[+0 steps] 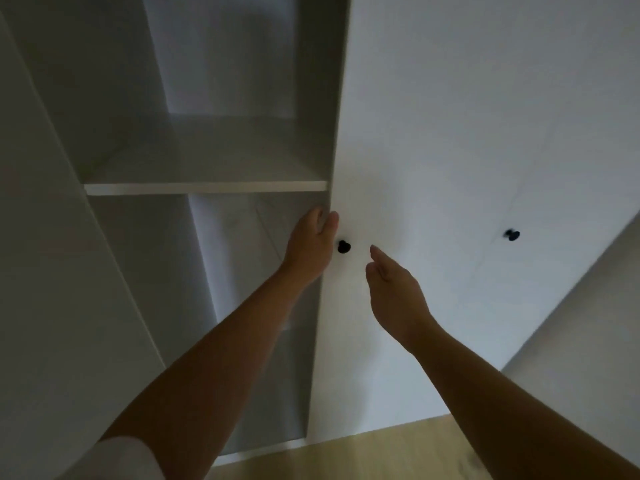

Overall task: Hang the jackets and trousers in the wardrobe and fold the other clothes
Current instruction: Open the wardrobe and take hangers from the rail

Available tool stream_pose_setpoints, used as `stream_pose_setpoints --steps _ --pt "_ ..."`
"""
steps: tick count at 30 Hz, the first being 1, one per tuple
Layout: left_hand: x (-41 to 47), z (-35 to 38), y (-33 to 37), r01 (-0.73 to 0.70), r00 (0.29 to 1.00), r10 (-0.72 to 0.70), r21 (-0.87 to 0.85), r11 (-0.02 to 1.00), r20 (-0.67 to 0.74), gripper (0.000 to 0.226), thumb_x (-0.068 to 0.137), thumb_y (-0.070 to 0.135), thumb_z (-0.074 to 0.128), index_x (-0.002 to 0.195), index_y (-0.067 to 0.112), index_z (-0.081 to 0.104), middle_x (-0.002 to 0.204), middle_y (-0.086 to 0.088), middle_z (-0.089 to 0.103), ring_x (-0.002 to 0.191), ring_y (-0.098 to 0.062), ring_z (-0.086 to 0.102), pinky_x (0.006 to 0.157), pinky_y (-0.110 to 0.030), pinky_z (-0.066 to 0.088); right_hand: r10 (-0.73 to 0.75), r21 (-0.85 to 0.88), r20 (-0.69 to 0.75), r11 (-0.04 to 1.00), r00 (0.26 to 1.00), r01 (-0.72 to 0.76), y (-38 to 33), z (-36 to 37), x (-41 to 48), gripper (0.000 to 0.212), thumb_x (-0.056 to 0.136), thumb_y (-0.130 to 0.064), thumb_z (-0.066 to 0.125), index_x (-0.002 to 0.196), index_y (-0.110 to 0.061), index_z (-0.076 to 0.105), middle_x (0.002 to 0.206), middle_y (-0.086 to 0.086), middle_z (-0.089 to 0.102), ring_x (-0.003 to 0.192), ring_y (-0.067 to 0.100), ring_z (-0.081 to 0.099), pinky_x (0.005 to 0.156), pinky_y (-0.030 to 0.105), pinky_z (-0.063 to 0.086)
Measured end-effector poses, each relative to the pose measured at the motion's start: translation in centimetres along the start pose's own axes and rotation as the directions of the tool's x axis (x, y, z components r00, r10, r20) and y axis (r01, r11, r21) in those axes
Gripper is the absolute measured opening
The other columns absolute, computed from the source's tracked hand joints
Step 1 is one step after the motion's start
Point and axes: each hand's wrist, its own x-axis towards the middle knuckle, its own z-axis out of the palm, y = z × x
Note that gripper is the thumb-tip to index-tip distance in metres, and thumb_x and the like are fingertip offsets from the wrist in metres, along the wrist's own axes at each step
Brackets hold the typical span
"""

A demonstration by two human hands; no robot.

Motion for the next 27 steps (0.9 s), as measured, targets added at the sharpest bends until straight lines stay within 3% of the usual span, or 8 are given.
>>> stream_pose_setpoints --steps 5,10,13,16,19,22,24,27 --pt "2.7 2.1 -0.1 0.016 1.000 -0.016 -0.080 0.997 -0.004 0.050 0.106 0.052 0.032 0.130 0.015 0.056 0.108 0.006 0.061 0.096 -0.007 0.057 0.075 -0.015 0.037 0.036 -0.029 -0.028 0.999 0.999 -0.037 0.6 -0.6 -0.5 0.047 0.109 -0.031 0.033 0.156 -0.032 0.035 0.117 -0.019 0.053 0.078 -0.018 0.055 0.061 0.000 0.036" --pt "2.1 2.2 -0.6 0.055 0.996 -0.058 -0.041 0.998 -0.067 0.042 0.108 0.048 0.029 0.079 0.026 0.050 0.071 0.006 0.049 0.063 -0.001 0.046 0.056 -0.010 0.036 -0.003 -0.035 -0.077 0.999 0.997 0.001 1.0 -0.9 -1.4 0.045 0.108 -0.026 0.035 0.152 -0.027 0.041 0.131 0.002 0.063 0.110 0.022 0.063 0.086 0.025 0.044" --pt "0.8 1.7 -0.3 0.038 0.994 -0.040 -0.028 0.999 -0.098 0.045 0.110 0.040 0.031 0.070 0.023 0.045 0.068 0.004 0.049 0.059 0.002 0.046 0.054 -0.006 0.034 0.011 -0.011 -0.088 1.000 0.996 -0.012 1.3 -1.2 -2.0 0.046 0.108 -0.027 0.034 0.154 -0.028 0.039 0.119 -0.001 0.067 0.098 0.017 0.062 0.081 0.024 0.043" --pt "-1.2 1.4 0.0 0.049 0.997 -0.054 -0.096 0.994 -0.048 0.050 0.108 0.040 0.033 0.076 0.009 0.056 0.076 -0.013 0.061 0.072 -0.011 0.061 0.072 -0.025 0.049 0.014 0.010 -0.090 1.000 0.996 -0.013 1.8 -1.9 -2.7 0.047 0.108 -0.030 0.032 0.155 -0.030 0.037 0.092 -0.018 0.060 0.085 -0.001 0.058 0.073 0.013 0.040" --pt "-3.6 1.5 0.8 0.048 0.999 -0.044 -0.169 0.984 0.024 0.060 0.103 0.049 0.038 0.098 -0.005 0.063 0.097 -0.029 0.067 0.091 -0.043 0.065 0.088 -0.057 0.054 -0.025 0.010 -0.087 1.000 0.996 0.026 2.1 -2.8 -3.9 0.046 0.109 -0.034 0.032 0.155 -0.031 0.037 0.105 -0.016 0.062 0.086 -0.004 0.058 0.067 0.002 0.036" --pt "-6.3 2.0 2.4 0.048 0.996 -0.033 -0.195 0.980 0.080 0.058 0.092 0.059 0.045 0.098 0.006 0.071 0.094 -0.014 0.075 0.089 -0.033 0.072 0.088 -0.056 0.058 -0.052 0.020 -0.101 0.998 0.993 0.054 2.2 -4.3 -5.6 0.046 0.109 -0.031 0.033 0.155 -0.030 0.038 0.100 -0.024 0.059 0.104 0.005 0.061 0.065 -0.006 0.036" --pt "-7.9 2.5 3.4 0.060 0.993 -0.033 -0.238 0.969 0.116 0.050 0.090 0.057 0.052 0.096 0.013 0.075 0.093 -0.005 0.078 0.089 -0.025 0.075 0.088 -0.051 0.059 -0.078 0.027 -0.107 0.996 0.991 0.082 2.4 -5.4 -6.8 0.046 0.109 -0.032 0.034 0.155 -0.028 0.038 0.086 -0.031 0.054 0.092 -0.015 0.058 0.065 -0.007 0.034" --pt "-10.1 3.7 4.9 0.062 0.989 -0.014 -0.316 0.947 0.150 0.049 0.093 0.047 0.059 0.099 0.001 0.074 0.097 -0.014 0.077 0.093 -0.031 0.075 0.090 -0.054 0.058 -0.107 0.045 -0.117 0.993 0.987 0.112 3.1 -7.2 -8.6 0.047 0.108 -0.036 0.035 0.154 -0.029 0.039 0.081 -0.020 0.061 0.080 -0.015 0.056 0.063 -0.002 0.038"
